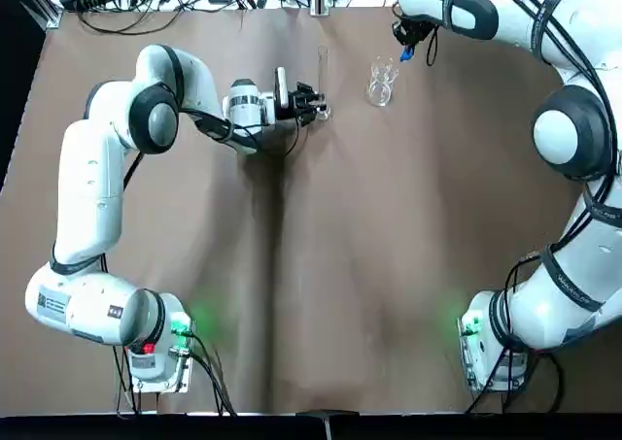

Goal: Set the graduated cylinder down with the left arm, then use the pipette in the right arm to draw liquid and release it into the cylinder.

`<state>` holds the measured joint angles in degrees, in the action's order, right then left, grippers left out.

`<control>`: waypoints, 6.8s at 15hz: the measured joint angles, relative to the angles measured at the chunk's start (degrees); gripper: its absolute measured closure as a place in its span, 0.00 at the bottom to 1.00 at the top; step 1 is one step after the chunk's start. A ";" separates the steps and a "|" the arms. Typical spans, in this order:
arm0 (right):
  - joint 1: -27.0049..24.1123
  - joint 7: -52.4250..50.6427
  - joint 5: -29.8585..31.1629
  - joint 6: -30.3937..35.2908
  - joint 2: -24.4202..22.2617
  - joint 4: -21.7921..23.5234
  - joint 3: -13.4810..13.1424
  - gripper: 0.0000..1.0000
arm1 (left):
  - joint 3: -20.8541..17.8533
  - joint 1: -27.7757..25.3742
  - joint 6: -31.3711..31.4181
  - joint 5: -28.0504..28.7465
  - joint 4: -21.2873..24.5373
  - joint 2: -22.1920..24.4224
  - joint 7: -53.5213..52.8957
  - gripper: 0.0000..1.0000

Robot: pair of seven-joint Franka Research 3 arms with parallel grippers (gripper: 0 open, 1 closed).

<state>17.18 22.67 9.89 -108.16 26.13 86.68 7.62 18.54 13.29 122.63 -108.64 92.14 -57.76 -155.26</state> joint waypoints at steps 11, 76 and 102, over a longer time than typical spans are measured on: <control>-0.09 0.39 0.00 -0.09 0.00 -0.20 -0.21 0.84 | -0.19 -0.01 -0.07 -0.03 -0.31 -1.56 -0.08 0.66; -0.70 4.44 -1.80 -1.21 0.00 -0.49 -0.25 0.79 | -4.75 -16.03 -10.33 89.41 1.19 41.72 92.91 0.00; -0.18 4.41 -2.64 4.78 -3.14 -3.92 0.72 0.81 | -4.92 -16.27 -34.41 110.03 -0.74 55.56 163.93 0.00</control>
<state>16.99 27.08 7.25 -103.38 22.98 82.76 8.33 13.62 -2.98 88.22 1.39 91.39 -2.20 8.67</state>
